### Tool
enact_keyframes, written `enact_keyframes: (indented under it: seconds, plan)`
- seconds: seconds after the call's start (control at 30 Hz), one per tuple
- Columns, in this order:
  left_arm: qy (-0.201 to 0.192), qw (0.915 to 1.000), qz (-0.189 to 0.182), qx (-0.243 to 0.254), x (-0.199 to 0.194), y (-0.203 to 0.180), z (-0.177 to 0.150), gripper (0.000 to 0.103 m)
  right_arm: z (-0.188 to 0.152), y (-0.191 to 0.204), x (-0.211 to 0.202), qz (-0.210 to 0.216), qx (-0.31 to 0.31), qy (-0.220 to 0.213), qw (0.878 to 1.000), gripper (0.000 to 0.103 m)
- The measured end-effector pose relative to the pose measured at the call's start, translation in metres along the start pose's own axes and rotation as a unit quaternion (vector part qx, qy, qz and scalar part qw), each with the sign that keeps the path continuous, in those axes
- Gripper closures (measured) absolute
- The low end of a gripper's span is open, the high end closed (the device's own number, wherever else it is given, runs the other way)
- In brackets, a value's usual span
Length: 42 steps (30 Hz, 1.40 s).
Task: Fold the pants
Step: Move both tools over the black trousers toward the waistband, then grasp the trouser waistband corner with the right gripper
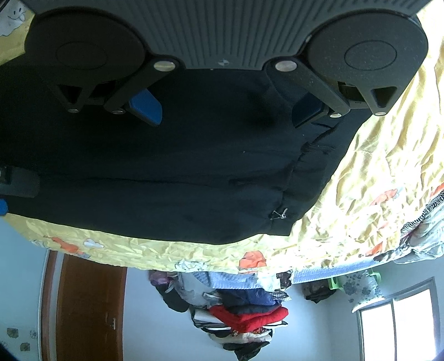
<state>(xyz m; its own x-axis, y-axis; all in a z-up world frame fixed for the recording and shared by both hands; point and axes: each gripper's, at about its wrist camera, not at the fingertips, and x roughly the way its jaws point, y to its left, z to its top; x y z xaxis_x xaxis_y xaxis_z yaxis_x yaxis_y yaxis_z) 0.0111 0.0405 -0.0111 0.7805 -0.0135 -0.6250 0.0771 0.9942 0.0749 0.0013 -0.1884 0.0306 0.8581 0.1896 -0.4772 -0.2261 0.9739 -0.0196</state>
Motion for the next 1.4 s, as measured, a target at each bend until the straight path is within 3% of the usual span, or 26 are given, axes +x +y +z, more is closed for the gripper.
enact_keyframes:
  seconds: [0.53,1.13,1.4]
  plan:
    - [0.013,0.9995,0.027,0.007,0.014,0.001,0.006,0.001,0.026,0.010,0.024,0.035,-0.034,-0.010,0.999,0.000]
    - [0.033,0.9982,0.050,0.002,0.029,0.007,0.020,0.001,0.012,0.015,0.016,0.061,-0.030,0.000,0.998,0.000]
    - [0.026,0.9985,0.048,0.005,0.028,0.008,0.019,0.001,0.018,0.013,0.014,0.076,-0.053,-0.019,0.996,0.000]
